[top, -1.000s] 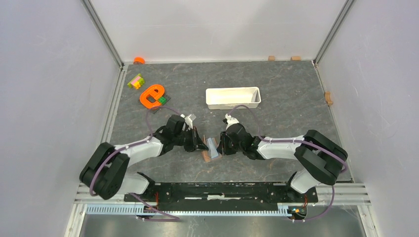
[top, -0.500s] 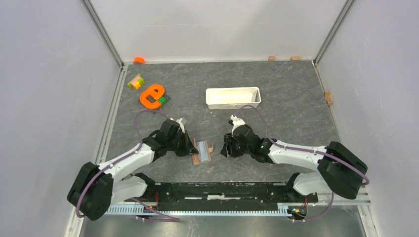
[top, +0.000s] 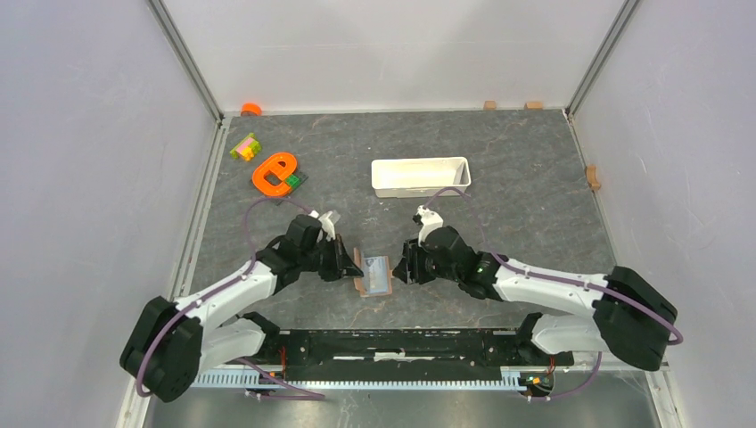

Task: Put the credit cards into the card holder
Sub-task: Insert the credit card into the card holder.

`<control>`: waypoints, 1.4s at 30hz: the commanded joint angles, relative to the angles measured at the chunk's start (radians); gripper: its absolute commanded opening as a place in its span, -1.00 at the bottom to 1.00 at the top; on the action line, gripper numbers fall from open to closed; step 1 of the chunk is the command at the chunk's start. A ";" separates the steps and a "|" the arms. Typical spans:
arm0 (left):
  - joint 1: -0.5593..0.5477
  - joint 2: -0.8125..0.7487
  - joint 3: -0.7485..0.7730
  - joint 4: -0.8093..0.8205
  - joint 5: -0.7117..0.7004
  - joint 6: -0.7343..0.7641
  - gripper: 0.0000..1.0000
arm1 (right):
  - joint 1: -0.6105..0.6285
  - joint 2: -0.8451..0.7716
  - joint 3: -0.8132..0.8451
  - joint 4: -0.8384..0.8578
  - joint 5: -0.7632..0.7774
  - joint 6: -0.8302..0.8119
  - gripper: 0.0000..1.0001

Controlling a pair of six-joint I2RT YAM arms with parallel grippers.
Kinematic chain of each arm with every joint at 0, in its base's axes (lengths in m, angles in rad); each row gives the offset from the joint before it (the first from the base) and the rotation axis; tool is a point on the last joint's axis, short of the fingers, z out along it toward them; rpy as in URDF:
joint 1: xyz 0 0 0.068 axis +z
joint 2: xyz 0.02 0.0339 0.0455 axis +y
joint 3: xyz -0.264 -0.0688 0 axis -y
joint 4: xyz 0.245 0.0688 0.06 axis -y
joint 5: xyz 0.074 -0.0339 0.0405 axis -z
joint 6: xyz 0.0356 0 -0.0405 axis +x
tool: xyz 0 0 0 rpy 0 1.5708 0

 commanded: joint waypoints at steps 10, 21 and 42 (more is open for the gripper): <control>0.001 0.128 0.023 0.059 -0.061 -0.011 -0.96 | 0.002 -0.068 -0.012 0.002 0.029 0.019 -0.03; 0.003 0.029 -0.020 -0.075 -0.171 0.000 -0.96 | 0.004 0.085 0.062 0.007 0.021 0.038 -0.16; 0.006 0.076 -0.017 -0.068 -0.148 0.019 -0.96 | 0.000 0.223 0.121 0.042 0.002 0.042 -0.31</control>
